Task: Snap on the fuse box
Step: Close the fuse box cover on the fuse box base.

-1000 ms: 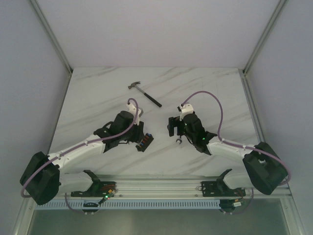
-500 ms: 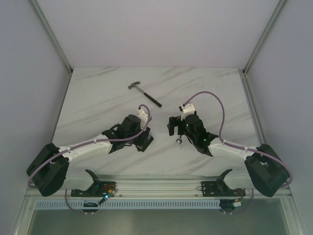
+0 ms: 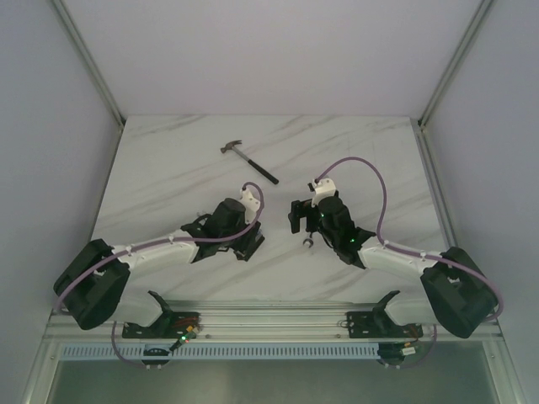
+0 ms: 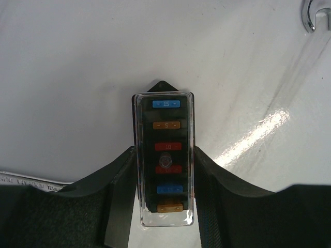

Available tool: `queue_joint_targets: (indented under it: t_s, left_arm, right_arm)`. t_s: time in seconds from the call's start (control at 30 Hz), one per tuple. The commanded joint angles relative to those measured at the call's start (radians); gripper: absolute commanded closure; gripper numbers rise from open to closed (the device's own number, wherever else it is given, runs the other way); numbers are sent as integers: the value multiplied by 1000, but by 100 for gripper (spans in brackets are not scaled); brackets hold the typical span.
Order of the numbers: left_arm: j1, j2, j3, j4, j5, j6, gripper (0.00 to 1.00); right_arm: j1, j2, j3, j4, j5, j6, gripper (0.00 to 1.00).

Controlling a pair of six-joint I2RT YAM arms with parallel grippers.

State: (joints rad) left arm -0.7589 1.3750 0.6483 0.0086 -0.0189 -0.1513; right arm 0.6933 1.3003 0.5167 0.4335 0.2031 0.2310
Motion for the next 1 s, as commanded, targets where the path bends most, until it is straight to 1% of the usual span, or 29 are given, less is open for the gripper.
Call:
queue_joint_targets:
  t_s: [0.0,0.23,0.37,0.57,0.7,0.77,0.9,0.97]
  left_arm:
    - [-2,26,-1,28,16,30,60]
    - [-6,58,-6,27,18,16,58]
    - [-16,29,-31,27,-19,3,53]
    - [-16,-37,-53,27,-49,-9,44]
    - [-17,-79,-63,27,-60,-31,32]
    - [-16,-103,-67,24,-53,-40,29]
    - [-16,-131,-74,21,-36,-55,28]
    - [-16,-129,-76,14,-36,-56,30]
  right_arm:
    - [-3,11,-4,39,18,-10,0]
    - [-3,13,-2,37,18,-10,0]
    - [-3,14,-1,37,15,-10,0]
    - [-4,18,0,38,10,-10,0]
    - [-3,18,0,37,10,-10,0]
    - [-2,18,0,37,10,-10,0]
    - [-2,19,0,37,7,-9,0]
    - [-3,19,0,39,7,-9,0]
